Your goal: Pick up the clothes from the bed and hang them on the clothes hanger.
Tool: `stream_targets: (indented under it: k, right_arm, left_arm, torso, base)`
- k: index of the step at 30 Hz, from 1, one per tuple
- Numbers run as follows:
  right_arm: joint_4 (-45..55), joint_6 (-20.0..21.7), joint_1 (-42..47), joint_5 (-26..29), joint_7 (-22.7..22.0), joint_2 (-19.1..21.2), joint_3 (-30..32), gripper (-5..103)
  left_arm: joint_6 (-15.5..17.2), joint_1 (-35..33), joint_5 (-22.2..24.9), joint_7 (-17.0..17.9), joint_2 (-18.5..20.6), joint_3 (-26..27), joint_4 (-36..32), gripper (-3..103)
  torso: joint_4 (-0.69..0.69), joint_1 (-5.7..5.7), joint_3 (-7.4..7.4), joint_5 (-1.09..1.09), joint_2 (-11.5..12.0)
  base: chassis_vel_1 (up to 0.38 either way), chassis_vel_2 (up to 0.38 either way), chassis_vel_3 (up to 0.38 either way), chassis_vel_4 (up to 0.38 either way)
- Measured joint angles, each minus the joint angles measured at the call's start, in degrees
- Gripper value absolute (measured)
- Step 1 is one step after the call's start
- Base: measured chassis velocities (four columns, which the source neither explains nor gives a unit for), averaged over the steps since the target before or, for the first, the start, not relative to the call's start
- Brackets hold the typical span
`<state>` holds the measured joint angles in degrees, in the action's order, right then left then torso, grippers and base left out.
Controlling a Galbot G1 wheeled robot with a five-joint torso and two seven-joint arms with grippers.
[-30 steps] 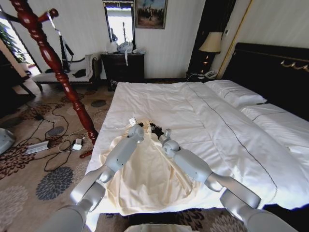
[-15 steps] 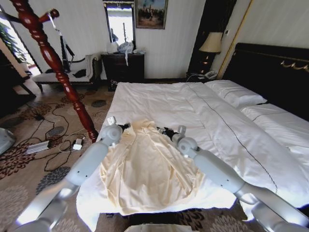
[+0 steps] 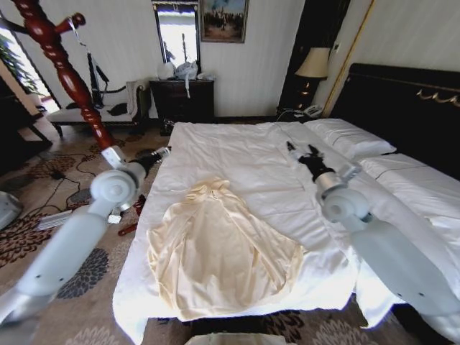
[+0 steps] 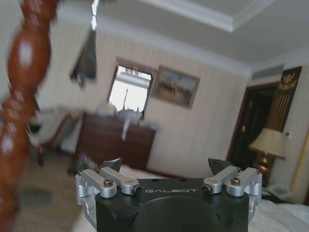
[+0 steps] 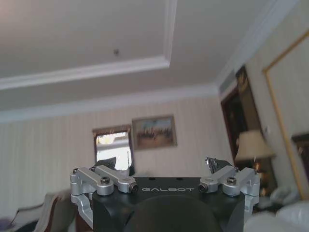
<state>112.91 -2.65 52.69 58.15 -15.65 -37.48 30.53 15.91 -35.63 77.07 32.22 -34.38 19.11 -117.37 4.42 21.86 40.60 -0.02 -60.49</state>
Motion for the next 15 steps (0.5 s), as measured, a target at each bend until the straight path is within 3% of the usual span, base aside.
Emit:
stream_targets:
  k: [1,2,6,7,9,13,15]
  right_arm:
    - [1.4,-1.3,2.9,-0.7,0.3,-0.6,5.5,100]
    - [1.4,-1.3,2.9,-0.7,0.3,-0.6,5.5,100]
    - [6.9,-4.0,13.8,-3.5,2.3,-5.9,22.9,100]
    - [6.9,-4.0,13.8,-3.5,2.3,-5.9,22.9,100]
    - [8.5,-6.7,19.8,-8.4,6.6,-10.3,30.9,100]
    - [9.3,-9.7,24.2,-11.0,11.0,-13.8,37.3,100]
    - [10.9,-10.2,27.1,-11.1,11.7,-15.5,39.8,100]
  left_arm:
    - [-1.1,-2.6,-2.6,-0.9,2.0,3.1,-1.1,100]
    - [-1.1,-2.6,-2.6,-0.9,2.0,3.1,-1.1,100]
    - [-3.3,-12.9,-8.4,-4.7,3.3,13.8,-4.8,100]
    - [-3.3,-12.9,-8.4,-4.7,3.3,13.8,-4.8,100]
    - [-3.7,-15.4,-11.2,-5.9,2.9,17.8,-5.5,100]
    - [-3.3,-13.1,-12.0,-5.3,4.2,17.5,-3.3,100]
    - [-2.3,-8.0,-9.9,-5.0,7.8,14.3,-0.5,100]
  torso:
    - [0.0,0.01,0.0,0.02,0.0]
    - [0.0,0.01,0.0,0.02,0.0]
    - [0.06,0.02,0.01,0.02,0.0]
    - [0.06,0.02,0.01,0.02,0.0]
    - [0.05,0.0,0.0,0.02,0.0]
    - [0.06,0.0,0.0,0.01,0.0]
    - [0.08,0.03,0.02,0.01,0.0]
  base:
    - [0.0,0.0,0.0,0.0]
    - [0.0,0.0,0.0,0.0]
    - [0.0,0.0,0.0,0.0]
    - [0.0,0.0,0.0,0.0]
    - [0.0,0.0,0.0,0.0]
    - [0.0,0.0,0.0,0.0]
    - [0.0,0.0,0.0,0.0]
